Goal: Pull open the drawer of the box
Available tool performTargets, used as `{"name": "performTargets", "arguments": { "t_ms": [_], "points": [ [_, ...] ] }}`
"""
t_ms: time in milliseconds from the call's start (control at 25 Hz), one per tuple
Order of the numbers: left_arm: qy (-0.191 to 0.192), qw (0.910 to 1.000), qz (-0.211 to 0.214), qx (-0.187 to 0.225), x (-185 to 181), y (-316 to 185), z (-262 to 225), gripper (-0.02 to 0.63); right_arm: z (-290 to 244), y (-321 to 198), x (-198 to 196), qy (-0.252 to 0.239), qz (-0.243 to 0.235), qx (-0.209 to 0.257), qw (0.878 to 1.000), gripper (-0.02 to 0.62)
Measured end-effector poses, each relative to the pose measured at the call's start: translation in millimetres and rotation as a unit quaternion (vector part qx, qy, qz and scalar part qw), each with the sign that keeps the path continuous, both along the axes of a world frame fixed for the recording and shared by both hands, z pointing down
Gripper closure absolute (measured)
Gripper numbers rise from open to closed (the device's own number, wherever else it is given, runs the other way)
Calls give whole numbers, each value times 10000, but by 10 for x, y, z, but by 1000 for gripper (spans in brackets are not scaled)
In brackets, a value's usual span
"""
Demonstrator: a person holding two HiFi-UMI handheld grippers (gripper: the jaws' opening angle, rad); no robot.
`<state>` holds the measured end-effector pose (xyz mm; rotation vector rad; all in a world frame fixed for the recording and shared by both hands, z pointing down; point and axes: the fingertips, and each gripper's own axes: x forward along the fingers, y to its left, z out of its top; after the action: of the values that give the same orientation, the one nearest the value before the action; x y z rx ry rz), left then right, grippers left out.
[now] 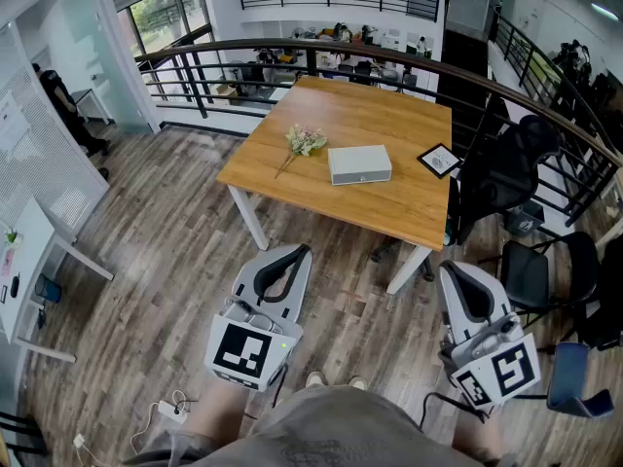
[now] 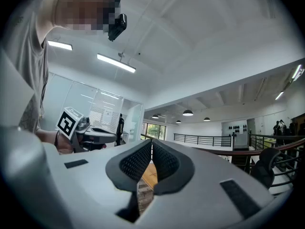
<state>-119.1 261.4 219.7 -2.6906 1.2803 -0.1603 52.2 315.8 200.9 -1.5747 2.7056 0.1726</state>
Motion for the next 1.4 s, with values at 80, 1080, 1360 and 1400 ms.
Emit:
{"name": "performTargets", "arguments": {
  "t_ms": [80,1080,1360,1400],
  "points": [
    [-17,10000,-25,-24,55,-22,1,591,16,-26,62,-35,-4,-25,10000,561],
    [-467,9975,-524,-29,679,-38,227,591,424,-112,815,-233,-539,-217,9980,393],
    [-477,9974,-541,-57,745,-278,417,591,637,-373,893,-258,-500,-367,9977,393],
    [-488,9973,-535,-92,747,-328,454,591,685,-431,893,-238,-501,-413,9976,393]
  ]
}}
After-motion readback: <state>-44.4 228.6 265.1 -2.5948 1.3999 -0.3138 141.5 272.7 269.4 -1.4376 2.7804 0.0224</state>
